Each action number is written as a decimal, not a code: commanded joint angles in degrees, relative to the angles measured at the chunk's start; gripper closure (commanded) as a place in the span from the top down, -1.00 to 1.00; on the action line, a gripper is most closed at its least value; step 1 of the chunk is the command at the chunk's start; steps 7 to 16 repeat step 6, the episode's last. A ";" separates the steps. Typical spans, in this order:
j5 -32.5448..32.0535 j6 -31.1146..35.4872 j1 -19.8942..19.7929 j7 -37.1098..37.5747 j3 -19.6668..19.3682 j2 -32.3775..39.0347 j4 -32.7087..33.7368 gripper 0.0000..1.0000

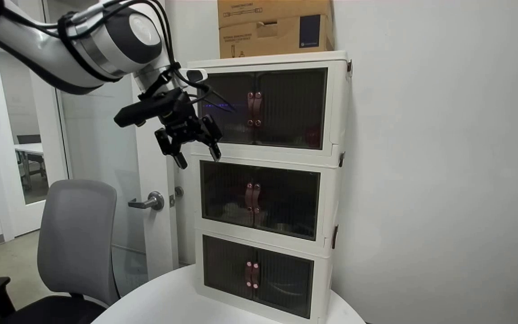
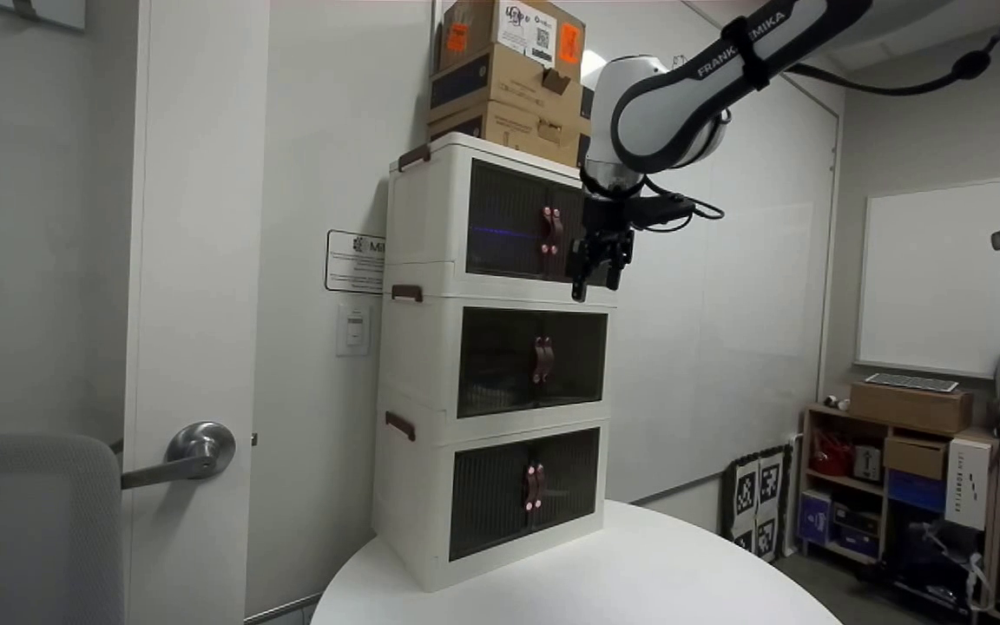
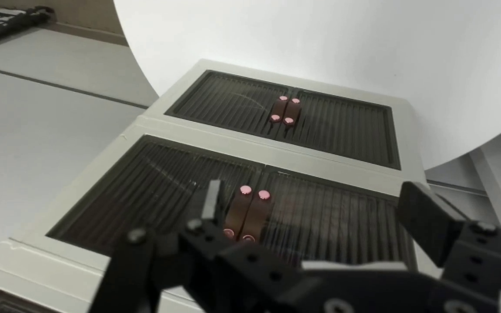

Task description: Close the topmost compartment doors

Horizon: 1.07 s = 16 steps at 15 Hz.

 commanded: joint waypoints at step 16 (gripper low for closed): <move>10.29 3.93 -1.42 -1.03 -0.46 -2.56 -2.94 1.00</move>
